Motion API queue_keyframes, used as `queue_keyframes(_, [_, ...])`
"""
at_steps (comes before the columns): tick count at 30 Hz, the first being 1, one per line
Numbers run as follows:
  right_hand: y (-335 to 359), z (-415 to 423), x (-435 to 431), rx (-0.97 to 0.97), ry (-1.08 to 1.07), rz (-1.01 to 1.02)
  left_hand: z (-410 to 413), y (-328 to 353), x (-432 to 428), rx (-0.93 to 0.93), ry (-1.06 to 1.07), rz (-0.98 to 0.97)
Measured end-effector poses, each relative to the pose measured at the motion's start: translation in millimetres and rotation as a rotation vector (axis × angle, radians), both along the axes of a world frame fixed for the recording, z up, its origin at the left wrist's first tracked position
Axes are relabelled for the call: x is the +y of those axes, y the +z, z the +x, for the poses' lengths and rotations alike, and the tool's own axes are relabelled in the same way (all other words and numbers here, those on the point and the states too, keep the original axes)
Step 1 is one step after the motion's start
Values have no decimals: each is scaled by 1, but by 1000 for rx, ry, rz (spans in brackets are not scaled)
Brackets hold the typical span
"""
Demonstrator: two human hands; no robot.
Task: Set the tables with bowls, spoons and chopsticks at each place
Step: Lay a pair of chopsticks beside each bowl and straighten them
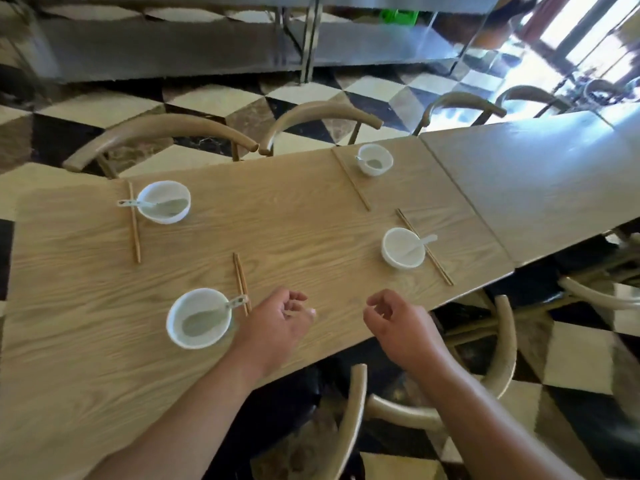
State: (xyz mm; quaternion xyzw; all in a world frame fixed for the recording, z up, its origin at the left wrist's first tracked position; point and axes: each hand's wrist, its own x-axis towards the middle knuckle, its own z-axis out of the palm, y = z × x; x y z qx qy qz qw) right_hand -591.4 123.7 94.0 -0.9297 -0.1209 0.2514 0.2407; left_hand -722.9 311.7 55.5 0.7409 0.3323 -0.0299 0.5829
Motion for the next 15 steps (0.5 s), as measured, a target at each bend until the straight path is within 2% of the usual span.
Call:
queue_keyframes(6, [10,56,-94,-55,-70,51,56,-8,-60,42,-56,32])
queue_keyframes(15, [-5,174,-207,-28,214,-33,143,-9,-160,191,45,187])
